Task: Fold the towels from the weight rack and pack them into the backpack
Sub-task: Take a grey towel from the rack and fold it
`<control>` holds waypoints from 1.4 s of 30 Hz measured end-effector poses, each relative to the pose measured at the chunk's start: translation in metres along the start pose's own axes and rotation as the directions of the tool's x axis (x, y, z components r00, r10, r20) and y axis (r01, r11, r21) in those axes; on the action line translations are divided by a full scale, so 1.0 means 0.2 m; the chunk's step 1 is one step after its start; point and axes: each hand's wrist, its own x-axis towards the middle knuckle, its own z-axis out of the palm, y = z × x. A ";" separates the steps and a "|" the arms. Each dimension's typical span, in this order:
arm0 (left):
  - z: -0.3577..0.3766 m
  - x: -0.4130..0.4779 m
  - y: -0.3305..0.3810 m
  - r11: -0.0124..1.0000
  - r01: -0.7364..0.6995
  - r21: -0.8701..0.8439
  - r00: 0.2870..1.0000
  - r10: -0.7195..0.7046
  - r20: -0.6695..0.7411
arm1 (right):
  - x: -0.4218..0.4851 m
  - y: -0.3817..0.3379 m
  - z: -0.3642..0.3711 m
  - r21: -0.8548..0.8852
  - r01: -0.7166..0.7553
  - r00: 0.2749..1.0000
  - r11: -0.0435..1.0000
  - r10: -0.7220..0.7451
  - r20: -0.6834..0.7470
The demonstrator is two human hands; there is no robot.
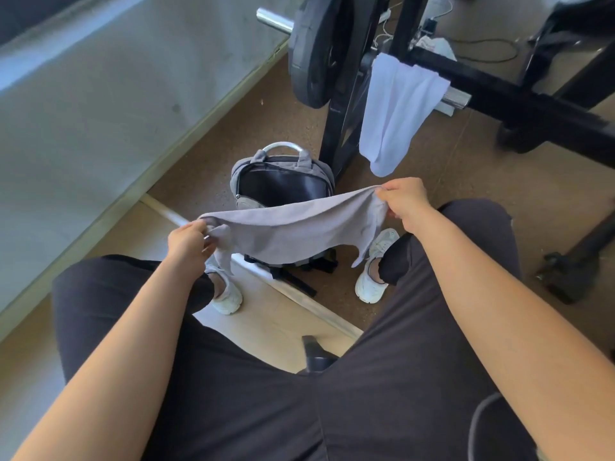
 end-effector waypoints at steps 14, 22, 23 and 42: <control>0.21 -0.43 0.04 0.980 0.167 0.108 0.680 -0.194 0.707 | -0.39 -0.11 0.15 0.343 0.112 0.665 0.933 -0.326 0.672; 0.26 -0.48 0.01 0.996 0.070 0.055 0.483 -0.082 0.872 | -0.53 -0.17 0.17 0.320 0.245 0.534 0.915 -0.403 0.743; 0.26 -0.47 0.01 0.997 0.062 0.045 0.478 -0.069 0.876 | -0.53 -0.17 0.16 0.311 0.273 0.528 0.910 -0.412 0.742; 0.26 -0.50 0.02 0.987 0.100 -0.122 0.671 0.024 0.741 | -0.57 -0.21 0.15 0.005 0.798 0.453 0.602 -0.606 0.654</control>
